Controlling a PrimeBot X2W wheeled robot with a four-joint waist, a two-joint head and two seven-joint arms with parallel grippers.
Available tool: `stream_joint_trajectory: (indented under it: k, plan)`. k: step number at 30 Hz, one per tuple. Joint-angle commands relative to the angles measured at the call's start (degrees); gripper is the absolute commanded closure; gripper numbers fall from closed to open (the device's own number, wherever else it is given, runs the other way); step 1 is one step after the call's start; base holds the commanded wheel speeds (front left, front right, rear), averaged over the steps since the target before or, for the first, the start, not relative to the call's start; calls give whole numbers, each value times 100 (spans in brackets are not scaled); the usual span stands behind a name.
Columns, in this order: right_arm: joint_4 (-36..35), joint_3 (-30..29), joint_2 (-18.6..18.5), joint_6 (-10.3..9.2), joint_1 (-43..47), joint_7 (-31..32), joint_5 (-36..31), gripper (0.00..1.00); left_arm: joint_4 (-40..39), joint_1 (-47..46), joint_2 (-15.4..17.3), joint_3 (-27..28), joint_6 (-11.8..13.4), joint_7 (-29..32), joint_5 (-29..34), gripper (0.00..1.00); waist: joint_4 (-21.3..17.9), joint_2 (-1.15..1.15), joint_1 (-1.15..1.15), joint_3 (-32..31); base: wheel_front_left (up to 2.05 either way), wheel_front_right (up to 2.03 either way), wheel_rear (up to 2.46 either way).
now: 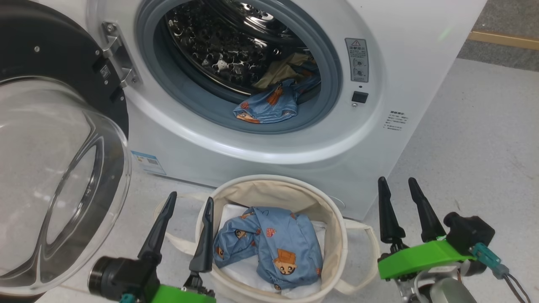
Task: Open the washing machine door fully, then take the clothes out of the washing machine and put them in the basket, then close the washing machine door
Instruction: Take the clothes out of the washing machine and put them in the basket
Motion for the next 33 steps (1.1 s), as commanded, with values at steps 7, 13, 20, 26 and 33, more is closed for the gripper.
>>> stream_joint_trajectory:
  k: [7,13,20,26,33]
  plan:
    - [-174,122,27,2,-161,-70,34,0,-140,-100,11,173,69,-27,32,0,-11,0,0,-27,0,0,0]
    - [-178,140,27,2,-166,-70,53,0,-130,-105,11,183,65,-27,41,0,-26,0,0,-30,0,0,0]
    - [-177,143,27,2,-180,-70,43,0,-70,-126,11,200,35,-27,63,0,-55,0,0,23,0,0,0]
    - [-193,161,27,2,-251,-70,3,0,151,-331,11,233,-72,-27,149,0,-177,0,0,214,0,0,0]
    - [-247,211,27,2,-386,-70,-51,0,633,-971,152,270,-269,-27,229,0,-385,0,0,782,0,0,0]
